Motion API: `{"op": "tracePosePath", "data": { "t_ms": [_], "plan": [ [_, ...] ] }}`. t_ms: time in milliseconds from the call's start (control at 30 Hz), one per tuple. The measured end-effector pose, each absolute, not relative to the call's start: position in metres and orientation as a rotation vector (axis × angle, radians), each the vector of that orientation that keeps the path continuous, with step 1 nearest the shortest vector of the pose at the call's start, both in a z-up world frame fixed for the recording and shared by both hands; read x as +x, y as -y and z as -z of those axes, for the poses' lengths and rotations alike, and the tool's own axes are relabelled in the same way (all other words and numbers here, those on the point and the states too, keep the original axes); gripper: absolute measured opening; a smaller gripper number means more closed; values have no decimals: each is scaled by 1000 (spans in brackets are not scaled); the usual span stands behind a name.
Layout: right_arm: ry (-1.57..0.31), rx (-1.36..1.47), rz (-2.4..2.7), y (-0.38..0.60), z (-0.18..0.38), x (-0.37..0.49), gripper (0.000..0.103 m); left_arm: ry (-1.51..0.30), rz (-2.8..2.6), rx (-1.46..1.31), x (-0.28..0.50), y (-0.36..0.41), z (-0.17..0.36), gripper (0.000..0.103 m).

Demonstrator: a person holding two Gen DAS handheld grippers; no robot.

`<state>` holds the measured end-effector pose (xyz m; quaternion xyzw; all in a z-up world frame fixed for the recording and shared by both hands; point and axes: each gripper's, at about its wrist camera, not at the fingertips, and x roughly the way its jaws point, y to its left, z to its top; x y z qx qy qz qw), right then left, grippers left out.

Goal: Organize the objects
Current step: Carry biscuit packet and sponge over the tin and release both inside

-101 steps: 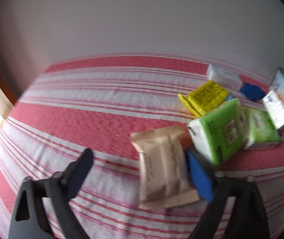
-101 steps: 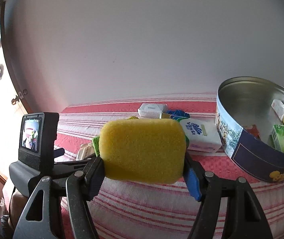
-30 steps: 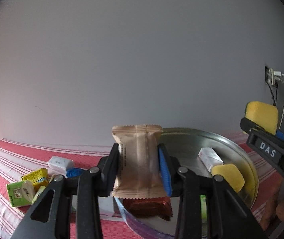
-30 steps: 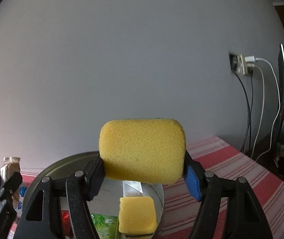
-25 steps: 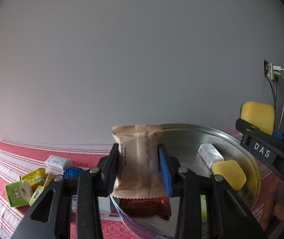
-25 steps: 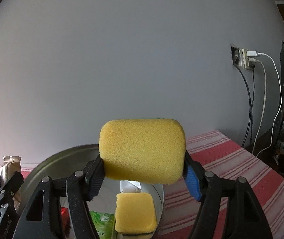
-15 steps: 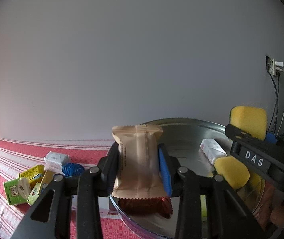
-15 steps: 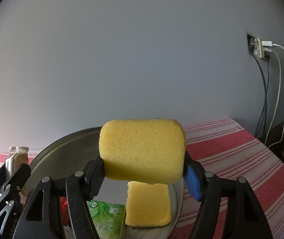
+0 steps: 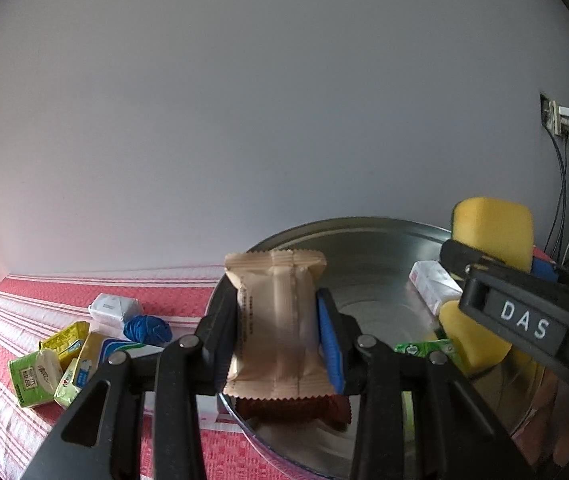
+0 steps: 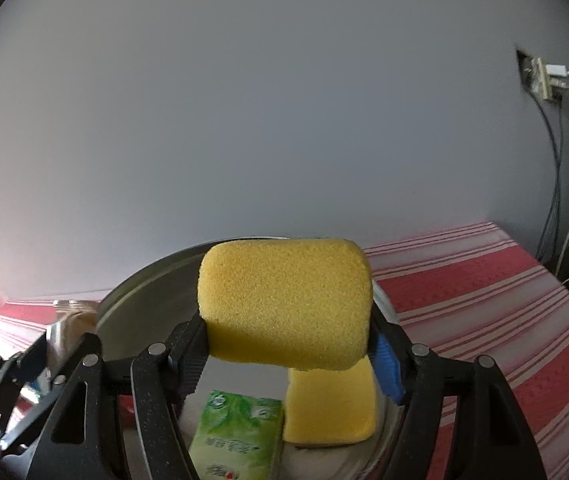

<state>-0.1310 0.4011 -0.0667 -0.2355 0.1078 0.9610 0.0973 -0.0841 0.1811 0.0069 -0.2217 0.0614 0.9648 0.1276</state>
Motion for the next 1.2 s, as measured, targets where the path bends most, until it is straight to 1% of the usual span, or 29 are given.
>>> {"op": "tracePosePath", "data": {
  "t_ms": [33,67,100,133,167,200,233,267,333,400,533,700,833,1000,1200],
  "plan": [
    [-321,-702,-2849,-400,67,-131,72,-178,-2808,-648,-84,-181,-7,38],
    [-310,-705,-2847,-397,67,-131,72,-178,-2809,-651,-83,-181,-8,41],
    [-292,-707,-2838,-395,67,-130,73,-177,-2813,-653,-83,-181,-7,43],
    [-275,-708,-2830,-393,66,-130,75,-169,-2814,-653,-83,-181,-8,49],
    [-261,-709,-2827,-392,66,-130,81,-162,-2817,-654,-83,-180,-8,64],
    [-261,-706,-2831,-391,66,-129,85,-151,-2816,-650,-82,-178,-9,73],
    [-268,-698,-2839,-391,65,-128,86,-135,-2817,-640,-81,-177,-10,90],
    [-288,-684,-2853,-392,64,-126,86,-115,-2821,-622,-79,-175,-13,98],
    [-321,-675,-2866,-393,62,-123,86,-104,-2835,-578,-74,-173,-17,100],
    [-365,-655,-2872,-396,60,-119,86,-143,-2853,-544,-69,-175,-19,103],
    [-457,-560,-2852,-411,57,-111,86,-221,-2869,-504,-61,-180,-19,103],
    [-563,-400,-2826,-417,51,-89,86,-222,-2867,-512,-59,-177,-18,103],
    [-583,-359,-2813,-412,46,-86,86,-198,-2883,-526,-60,-165,-16,103],
    [-594,-375,-2807,-404,44,-86,86,-161,-2918,-534,-69,-143,-16,103],
    [-539,-347,-2821,-391,46,-79,86,-116,-2940,-572,-71,-124,-12,103]
  ]
}}
